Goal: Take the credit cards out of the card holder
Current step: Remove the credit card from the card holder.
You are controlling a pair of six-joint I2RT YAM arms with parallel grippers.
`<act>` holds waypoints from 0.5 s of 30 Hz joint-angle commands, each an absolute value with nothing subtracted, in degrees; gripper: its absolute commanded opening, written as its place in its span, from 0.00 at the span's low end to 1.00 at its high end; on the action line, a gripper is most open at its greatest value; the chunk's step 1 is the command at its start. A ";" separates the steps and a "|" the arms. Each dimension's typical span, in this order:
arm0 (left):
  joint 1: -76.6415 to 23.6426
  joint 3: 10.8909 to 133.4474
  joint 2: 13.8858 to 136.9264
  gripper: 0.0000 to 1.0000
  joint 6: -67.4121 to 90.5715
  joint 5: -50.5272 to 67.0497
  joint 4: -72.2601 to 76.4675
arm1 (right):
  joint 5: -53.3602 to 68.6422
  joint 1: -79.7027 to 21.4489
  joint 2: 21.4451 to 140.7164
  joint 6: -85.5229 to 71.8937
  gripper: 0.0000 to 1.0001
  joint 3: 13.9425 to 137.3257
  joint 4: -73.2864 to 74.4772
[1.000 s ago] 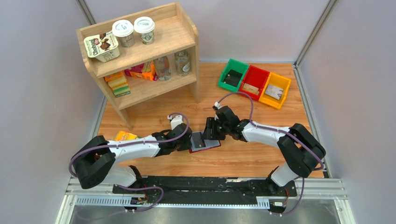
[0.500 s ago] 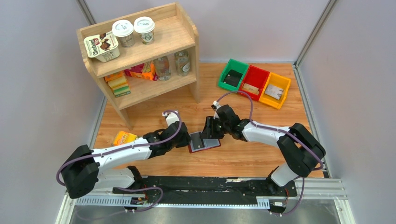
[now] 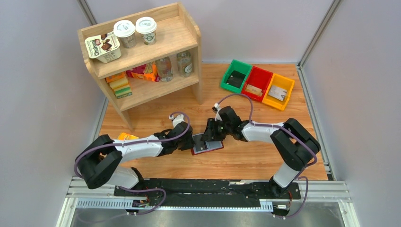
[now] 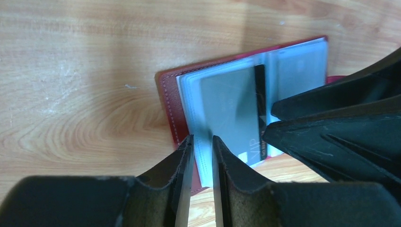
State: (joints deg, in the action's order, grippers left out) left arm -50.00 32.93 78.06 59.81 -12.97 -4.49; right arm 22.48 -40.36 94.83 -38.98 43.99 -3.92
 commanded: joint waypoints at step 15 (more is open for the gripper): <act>-49.92 31.11 83.14 0.20 62.49 -11.95 -4.30 | 30.05 -38.68 96.59 -41.57 0.18 40.79 -16.25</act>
State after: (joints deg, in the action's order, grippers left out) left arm -49.84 32.18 80.58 61.98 -12.10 -2.33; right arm 25.67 -39.42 96.51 -40.03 42.26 -9.37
